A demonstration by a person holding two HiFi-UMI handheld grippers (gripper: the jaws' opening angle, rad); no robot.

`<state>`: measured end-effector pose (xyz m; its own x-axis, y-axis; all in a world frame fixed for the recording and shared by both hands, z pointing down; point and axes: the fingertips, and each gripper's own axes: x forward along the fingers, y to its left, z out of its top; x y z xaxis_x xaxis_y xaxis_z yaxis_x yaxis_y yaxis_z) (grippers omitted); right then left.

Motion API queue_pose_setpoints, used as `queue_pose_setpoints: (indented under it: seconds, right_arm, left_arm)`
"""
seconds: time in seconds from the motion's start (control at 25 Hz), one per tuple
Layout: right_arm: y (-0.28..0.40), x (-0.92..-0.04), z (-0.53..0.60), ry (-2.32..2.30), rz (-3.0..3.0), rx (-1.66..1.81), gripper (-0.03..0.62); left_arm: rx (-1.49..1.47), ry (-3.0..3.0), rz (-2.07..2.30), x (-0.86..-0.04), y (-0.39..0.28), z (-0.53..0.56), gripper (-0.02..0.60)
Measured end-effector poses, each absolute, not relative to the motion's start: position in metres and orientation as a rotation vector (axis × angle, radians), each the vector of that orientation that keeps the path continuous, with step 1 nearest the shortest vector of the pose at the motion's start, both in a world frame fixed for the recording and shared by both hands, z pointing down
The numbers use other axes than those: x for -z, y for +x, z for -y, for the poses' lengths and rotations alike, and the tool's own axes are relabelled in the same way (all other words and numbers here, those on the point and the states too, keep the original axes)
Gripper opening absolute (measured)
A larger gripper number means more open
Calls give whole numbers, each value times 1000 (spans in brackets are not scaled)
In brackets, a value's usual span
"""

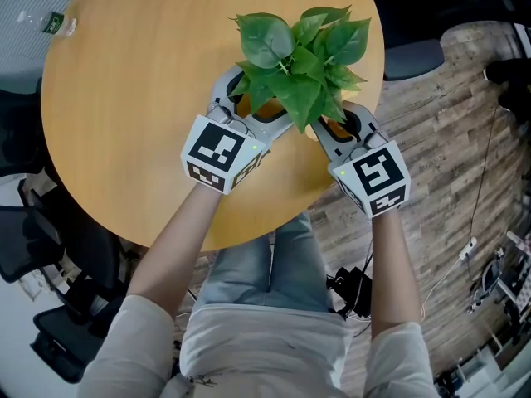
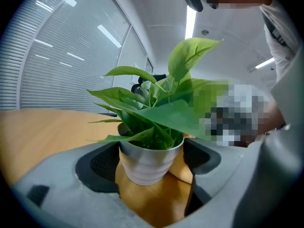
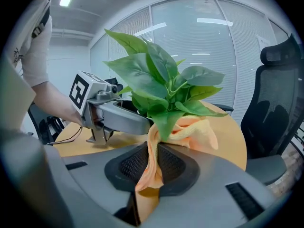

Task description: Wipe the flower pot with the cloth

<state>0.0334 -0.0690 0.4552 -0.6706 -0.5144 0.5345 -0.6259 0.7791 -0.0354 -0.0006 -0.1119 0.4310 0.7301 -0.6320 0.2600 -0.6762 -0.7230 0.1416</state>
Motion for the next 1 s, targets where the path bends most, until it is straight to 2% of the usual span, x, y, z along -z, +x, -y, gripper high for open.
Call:
queue_pose_setpoints:
  seconds: [0.68, 1.0]
  right_arm:
    - [31, -454, 68, 840, 2470, -316, 55]
    - [58, -447, 73, 907, 2487, -371, 55]
  left_arm:
    - [-276, 2678, 1099, -431, 0, 112, 433]
    - [-282, 2704, 1100, -426, -4, 104, 434]
